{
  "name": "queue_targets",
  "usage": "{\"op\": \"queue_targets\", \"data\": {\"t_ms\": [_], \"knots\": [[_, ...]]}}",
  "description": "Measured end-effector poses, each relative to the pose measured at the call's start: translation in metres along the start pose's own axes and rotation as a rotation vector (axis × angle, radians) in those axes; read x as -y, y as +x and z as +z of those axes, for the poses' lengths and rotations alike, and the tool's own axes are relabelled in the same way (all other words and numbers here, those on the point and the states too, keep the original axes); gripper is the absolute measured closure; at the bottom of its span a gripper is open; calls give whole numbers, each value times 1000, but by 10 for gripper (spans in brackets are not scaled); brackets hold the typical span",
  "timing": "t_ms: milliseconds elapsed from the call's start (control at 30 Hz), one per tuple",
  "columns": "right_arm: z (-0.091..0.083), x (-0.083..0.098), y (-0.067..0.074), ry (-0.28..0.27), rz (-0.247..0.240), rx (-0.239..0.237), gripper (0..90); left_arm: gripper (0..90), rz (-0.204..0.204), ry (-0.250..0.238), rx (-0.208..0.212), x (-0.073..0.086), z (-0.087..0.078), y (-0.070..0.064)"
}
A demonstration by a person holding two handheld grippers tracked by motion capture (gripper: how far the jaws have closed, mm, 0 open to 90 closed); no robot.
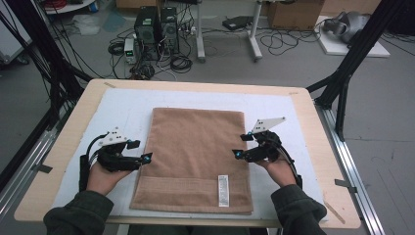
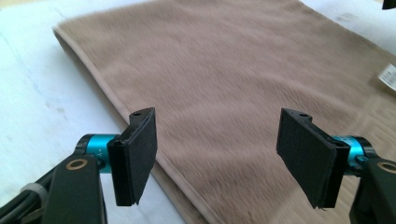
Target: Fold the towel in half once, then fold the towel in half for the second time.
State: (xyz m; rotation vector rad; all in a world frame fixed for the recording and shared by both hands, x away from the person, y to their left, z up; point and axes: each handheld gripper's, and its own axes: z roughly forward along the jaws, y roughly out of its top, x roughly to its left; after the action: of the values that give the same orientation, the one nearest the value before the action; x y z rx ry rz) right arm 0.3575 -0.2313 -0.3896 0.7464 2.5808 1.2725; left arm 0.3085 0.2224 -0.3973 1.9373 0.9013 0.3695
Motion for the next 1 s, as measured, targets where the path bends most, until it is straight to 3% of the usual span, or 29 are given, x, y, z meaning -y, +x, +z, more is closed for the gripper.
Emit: {"op": "queue_targets", "data": {"t_ms": [100, 367, 467, 533, 800, 867, 933, 1000], "knots": [[-2, -7, -5, -8, 4, 6, 290, 297, 15, -1, -8, -8, 3, 1], [-3, -8, -16, 5, 15, 24, 290, 315, 3, 10, -16, -12, 12, 10], [1, -9, -22, -4, 13, 39, 291, 320, -11, 1, 0, -17, 16, 13], [4, -10, -25, 0, 14, 39, 291, 322, -8, 22, -9, -21, 20, 16], [7, -34, -49, 14, 32, 101, 287, 336, -10, 18, -33, -44, 27, 30], [10, -37, -57, 5, 55, 112, 287, 350, -35, -3, -43, -44, 34, 36], [16, -38, -63, 26, 58, 136, 287, 359, -62, 31, -84, -42, 41, 48], [23, -35, -68, 39, 85, 150, 288, 362, -110, 35, -120, -38, 47, 59]]}}
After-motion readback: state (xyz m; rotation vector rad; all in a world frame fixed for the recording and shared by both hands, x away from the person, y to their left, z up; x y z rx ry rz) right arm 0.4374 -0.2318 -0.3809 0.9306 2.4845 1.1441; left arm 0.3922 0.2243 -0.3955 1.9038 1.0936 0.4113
